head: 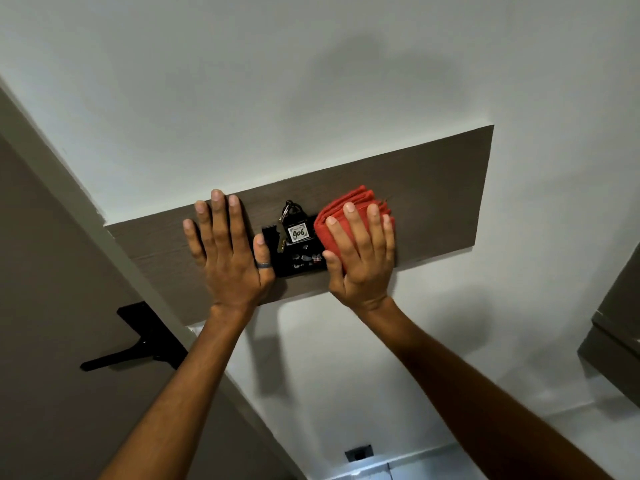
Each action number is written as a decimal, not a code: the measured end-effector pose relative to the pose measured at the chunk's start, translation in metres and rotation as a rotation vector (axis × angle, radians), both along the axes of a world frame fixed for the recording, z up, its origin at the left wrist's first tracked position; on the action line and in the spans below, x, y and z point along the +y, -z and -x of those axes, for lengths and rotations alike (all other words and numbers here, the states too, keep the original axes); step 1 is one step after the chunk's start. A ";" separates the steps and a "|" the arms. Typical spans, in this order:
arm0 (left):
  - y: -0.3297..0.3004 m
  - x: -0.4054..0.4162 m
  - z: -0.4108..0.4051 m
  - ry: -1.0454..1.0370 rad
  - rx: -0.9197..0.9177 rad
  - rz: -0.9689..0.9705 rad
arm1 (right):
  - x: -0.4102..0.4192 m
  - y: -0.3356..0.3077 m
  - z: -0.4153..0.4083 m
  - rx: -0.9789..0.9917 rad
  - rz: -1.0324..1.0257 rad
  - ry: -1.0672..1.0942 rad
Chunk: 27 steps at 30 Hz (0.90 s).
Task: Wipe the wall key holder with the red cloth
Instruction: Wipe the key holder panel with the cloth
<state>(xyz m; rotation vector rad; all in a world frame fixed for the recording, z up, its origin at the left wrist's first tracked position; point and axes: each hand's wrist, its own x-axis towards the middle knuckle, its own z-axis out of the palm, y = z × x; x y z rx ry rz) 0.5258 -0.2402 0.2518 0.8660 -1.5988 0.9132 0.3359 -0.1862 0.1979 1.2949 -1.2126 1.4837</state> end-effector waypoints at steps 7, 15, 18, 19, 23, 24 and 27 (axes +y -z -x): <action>-0.005 0.003 0.001 -0.024 -0.009 0.014 | 0.012 0.016 0.055 0.329 -0.059 0.069; -0.004 0.002 -0.001 -0.007 -0.006 0.003 | -0.006 -0.044 0.027 0.308 0.034 -0.006; -0.004 0.002 0.000 -0.013 -0.004 0.007 | 0.004 -0.008 0.017 0.195 0.013 0.023; -0.004 0.002 -0.001 -0.019 -0.007 0.012 | 0.007 0.006 0.015 0.186 0.004 0.026; -0.006 0.003 -0.003 -0.034 -0.026 0.026 | 0.005 0.006 0.025 0.204 0.006 0.038; -0.007 0.003 -0.003 -0.033 -0.029 0.026 | 0.002 -0.003 0.019 0.116 0.018 0.031; -0.005 0.002 -0.004 -0.033 -0.030 0.024 | -0.001 -0.017 0.002 0.051 0.030 0.018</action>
